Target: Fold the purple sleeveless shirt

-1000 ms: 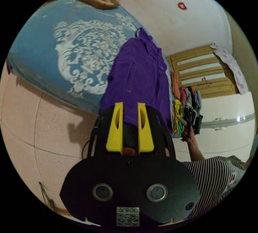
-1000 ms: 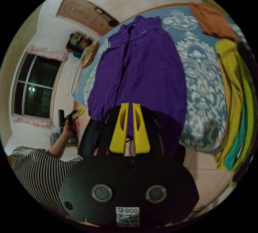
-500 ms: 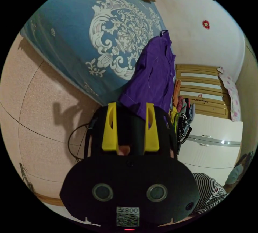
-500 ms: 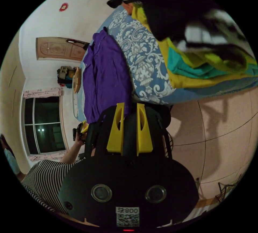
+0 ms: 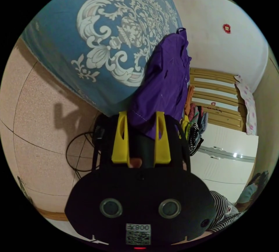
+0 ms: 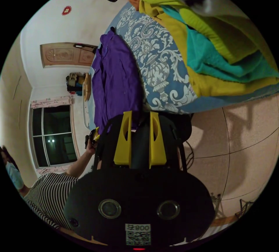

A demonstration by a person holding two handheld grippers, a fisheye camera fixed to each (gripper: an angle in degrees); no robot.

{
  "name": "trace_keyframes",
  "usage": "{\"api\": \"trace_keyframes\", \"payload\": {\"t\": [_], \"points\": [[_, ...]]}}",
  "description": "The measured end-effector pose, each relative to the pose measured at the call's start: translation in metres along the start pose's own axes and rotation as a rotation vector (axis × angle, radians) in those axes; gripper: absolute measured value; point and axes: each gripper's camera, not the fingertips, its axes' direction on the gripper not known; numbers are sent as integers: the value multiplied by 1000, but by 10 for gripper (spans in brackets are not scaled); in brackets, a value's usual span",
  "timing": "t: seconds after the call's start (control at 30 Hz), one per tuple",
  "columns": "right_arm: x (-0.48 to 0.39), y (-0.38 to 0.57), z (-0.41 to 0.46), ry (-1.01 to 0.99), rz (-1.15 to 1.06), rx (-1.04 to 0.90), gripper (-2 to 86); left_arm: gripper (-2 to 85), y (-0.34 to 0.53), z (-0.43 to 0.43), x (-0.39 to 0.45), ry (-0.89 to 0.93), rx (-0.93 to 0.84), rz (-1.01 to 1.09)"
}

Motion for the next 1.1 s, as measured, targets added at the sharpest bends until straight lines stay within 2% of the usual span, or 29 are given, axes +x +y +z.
{"api": "trace_keyframes", "payload": {"t": [0.23,0.43,0.67,0.87,1.1], "points": [[23,22,-20,-29,-2,30,103,126,9,-8,-1,14,-3,-8],[30,35,-20,23,-24,-2,101,121,21,-7,-1,54,-14,-20],[27,50,-18,128,-66,-26,66,94,36,-8,12,32,-27,-14],[24,65,-13,133,-94,-56,26,51,56,-10,24,96,1,8],[19,85,-22,80,-110,-36,14,39,80,-12,40,154,18,25]]}}
